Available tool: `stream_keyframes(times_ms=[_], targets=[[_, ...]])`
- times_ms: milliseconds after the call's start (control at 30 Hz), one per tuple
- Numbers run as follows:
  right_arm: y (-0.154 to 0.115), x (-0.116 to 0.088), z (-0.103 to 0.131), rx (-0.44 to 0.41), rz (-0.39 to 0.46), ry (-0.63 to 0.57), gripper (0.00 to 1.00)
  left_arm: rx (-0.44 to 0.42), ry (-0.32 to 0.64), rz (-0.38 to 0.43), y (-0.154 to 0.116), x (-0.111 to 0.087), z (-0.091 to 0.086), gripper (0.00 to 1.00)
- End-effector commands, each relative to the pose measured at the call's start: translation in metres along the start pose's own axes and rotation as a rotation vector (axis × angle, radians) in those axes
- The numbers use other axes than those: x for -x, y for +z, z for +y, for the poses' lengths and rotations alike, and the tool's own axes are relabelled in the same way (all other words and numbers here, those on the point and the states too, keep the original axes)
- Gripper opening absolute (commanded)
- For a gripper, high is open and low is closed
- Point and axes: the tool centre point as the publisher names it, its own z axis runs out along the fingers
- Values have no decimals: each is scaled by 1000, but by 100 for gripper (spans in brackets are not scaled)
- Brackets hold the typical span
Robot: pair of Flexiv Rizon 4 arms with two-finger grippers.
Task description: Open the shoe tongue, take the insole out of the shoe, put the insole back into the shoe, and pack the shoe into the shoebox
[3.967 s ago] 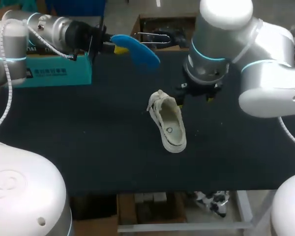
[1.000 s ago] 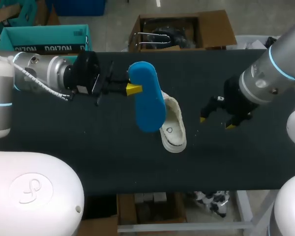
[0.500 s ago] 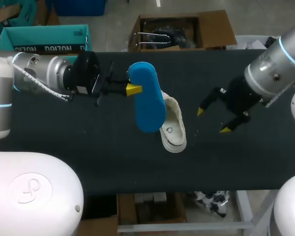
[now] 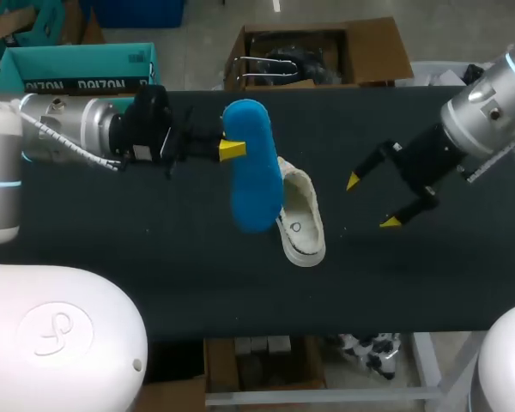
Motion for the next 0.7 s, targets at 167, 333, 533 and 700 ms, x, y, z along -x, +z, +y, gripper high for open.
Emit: stream_keyframes(times_ms=[167,333,533,700], targets=[[9,-10,-3,-72,-5,96,100,-43,-40,-18,-3,7,10,0],[9,-10,-3,-72,-5,96,100,-43,-40,-18,-3,7,10,0],[16,-15,-3,-125,-16,180,100,-43,-40,-18,-3,7,10,0],[25,-10,-12,-172,-66,578,100,-43,-40,-18,-3,7,10,0]])
